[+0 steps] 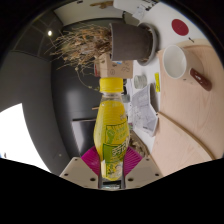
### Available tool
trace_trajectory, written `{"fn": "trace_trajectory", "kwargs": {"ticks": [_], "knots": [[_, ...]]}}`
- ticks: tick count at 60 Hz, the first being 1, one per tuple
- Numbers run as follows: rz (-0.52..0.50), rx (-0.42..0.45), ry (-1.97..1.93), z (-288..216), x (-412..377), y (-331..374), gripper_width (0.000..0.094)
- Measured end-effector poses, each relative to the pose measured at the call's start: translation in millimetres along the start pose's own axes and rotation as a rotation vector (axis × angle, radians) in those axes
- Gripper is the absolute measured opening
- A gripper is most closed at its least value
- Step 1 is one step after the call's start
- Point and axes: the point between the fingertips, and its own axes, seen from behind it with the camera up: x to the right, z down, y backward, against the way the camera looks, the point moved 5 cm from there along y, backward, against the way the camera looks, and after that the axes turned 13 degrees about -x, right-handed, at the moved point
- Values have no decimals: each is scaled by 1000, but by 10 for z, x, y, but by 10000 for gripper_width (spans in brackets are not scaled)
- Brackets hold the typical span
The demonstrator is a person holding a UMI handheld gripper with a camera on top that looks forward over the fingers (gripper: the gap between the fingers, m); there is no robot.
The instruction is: Pour water
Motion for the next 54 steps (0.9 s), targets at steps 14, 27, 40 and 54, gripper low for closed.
{"fn": "trace_trajectory", "kwargs": {"ticks": [14, 27, 40, 54], "knots": [[-130, 41, -352, -502, 373, 74, 261], [-105, 18, -339, -610, 436, 81, 258], [39, -20, 48, -654, 61, 112, 258], [225, 118, 809, -1139, -929, 512, 260]]}}
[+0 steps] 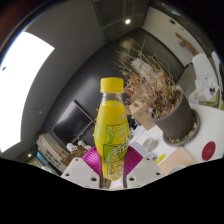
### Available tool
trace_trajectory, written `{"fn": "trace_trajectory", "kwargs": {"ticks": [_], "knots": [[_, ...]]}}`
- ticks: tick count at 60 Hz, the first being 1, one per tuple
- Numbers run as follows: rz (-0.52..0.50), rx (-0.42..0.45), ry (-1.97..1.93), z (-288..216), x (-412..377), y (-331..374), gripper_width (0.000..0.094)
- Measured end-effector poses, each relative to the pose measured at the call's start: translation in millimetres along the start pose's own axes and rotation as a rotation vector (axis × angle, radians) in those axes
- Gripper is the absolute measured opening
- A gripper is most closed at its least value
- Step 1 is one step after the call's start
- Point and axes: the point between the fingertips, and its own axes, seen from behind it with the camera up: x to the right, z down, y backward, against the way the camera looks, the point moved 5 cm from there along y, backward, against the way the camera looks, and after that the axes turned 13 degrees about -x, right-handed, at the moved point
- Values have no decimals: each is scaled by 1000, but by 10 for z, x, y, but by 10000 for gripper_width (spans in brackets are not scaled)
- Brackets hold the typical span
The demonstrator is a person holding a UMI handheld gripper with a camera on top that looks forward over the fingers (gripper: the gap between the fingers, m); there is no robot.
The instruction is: Pour water
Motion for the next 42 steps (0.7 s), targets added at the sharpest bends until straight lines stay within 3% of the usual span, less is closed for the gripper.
{"fn": "trace_trajectory", "kwargs": {"ticks": [9, 17, 27, 42], "knots": [[202, 105, 320, -551, 410, 356, 262], [419, 104, 487, -677, 1225, 520, 261], [609, -20, 571, -422, 2268, 524, 260], [696, -137, 556, 140, 3138, 447, 262]]}}
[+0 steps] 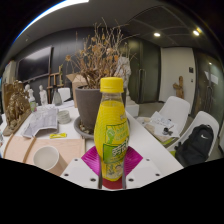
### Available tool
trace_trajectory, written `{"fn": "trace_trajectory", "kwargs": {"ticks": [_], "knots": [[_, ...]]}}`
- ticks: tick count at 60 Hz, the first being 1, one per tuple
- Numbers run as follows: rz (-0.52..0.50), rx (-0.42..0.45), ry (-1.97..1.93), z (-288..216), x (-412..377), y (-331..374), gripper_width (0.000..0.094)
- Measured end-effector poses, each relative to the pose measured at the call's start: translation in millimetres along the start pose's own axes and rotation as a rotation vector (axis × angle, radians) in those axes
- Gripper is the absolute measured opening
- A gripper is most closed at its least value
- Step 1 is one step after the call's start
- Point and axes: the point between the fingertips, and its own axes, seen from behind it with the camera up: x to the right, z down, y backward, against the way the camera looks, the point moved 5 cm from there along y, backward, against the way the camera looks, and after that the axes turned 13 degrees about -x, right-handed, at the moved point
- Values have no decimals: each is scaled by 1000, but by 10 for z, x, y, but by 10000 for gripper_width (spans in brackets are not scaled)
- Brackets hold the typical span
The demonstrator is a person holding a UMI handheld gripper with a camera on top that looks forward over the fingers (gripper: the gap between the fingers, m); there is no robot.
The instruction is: Pour water
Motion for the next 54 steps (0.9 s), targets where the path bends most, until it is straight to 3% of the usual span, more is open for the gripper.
{"fn": "trace_trajectory", "kwargs": {"ticks": [10, 20, 22, 25, 28, 32, 54], "knots": [[24, 12, -7, 163, 49, -41, 274], [13, -24, -37, 155, 50, -21, 492], [11, -39, -40, 161, 55, 13, 604], [10, -43, -34, 135, 47, 106, 874], [31, -39, -24, 93, 53, 240, 826], [56, -29, -13, 16, 40, 494, 869], [35, -132, -4, 327, -577, 2626, 861]]}}
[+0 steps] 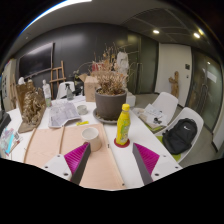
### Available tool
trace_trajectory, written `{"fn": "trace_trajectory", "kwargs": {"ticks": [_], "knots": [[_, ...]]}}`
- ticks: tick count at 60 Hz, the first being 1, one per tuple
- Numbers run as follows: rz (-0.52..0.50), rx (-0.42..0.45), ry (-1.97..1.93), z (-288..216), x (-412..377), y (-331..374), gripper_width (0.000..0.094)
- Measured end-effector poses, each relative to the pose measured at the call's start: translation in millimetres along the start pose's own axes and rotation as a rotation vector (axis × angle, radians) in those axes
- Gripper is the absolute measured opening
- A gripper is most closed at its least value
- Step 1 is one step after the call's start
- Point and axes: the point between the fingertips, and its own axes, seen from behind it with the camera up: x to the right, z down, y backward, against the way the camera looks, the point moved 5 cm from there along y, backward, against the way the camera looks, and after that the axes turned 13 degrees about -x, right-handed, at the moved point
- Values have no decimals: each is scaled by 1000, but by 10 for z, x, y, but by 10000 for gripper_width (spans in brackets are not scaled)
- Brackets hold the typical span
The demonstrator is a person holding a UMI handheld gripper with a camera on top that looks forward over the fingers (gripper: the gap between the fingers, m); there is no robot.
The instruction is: Pour water
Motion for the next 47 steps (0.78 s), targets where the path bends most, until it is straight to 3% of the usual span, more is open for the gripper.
{"fn": "trace_trajectory", "kwargs": {"ticks": [20, 40, 47], "knots": [[6, -43, 47, 728, -393, 1320, 861], [46, -27, 100, 899, -450, 1675, 862], [18, -29, 84, 907, -496, 1719, 860]]}}
